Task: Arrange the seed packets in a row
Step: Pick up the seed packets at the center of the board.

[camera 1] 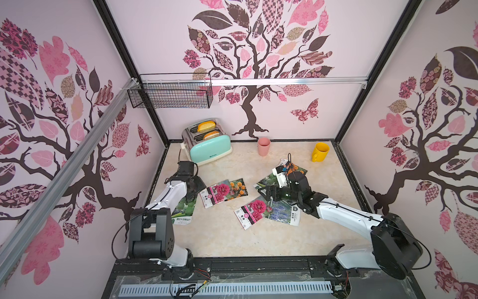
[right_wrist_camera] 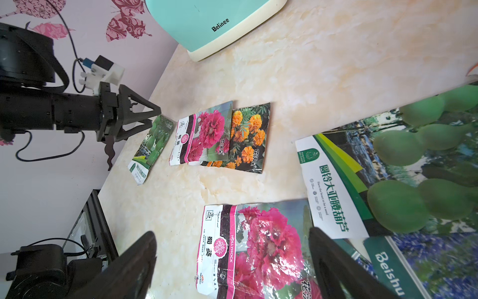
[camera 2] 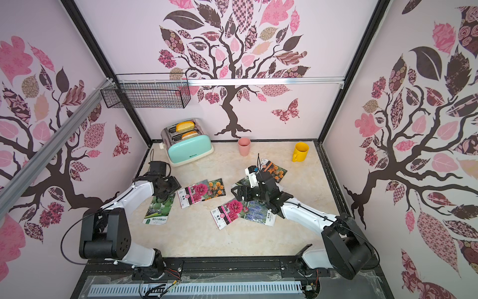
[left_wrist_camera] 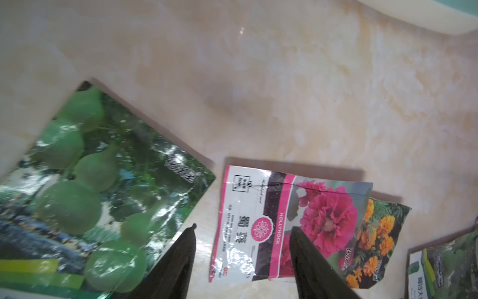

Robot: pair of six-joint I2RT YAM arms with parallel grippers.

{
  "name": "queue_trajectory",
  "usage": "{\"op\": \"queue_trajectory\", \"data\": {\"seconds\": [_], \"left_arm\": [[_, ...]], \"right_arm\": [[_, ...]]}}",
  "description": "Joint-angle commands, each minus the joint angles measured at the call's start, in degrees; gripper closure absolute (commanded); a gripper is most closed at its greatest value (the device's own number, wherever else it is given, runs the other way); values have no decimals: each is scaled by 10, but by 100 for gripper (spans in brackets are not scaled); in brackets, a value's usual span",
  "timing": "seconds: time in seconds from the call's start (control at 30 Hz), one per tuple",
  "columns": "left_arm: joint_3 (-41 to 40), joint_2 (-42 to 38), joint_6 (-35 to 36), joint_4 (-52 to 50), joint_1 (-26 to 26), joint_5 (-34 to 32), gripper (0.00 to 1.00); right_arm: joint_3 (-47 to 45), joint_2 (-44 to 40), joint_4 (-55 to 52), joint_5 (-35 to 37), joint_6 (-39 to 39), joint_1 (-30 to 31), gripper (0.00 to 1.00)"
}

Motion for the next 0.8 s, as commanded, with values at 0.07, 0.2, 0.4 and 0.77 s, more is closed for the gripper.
{"op": "queue_trajectory", "data": {"seconds": [0.07, 0.2, 0.4, 0.77], "left_arm": [[43, 62, 35, 43, -62, 24, 40], [58, 106, 40, 57, -101, 35, 41], [60, 162, 24, 85, -151, 54, 41], [102, 253, -9, 148, -241, 87, 42]], "right_arm": [[-11, -33, -20, -11, -5, -21, 6], [-25, -56, -30, -29, 14, -64, 6], [-52, -82, -61, -49, 43, -177, 6], [-55, 31, 15, -72, 96, -232, 13]]}}
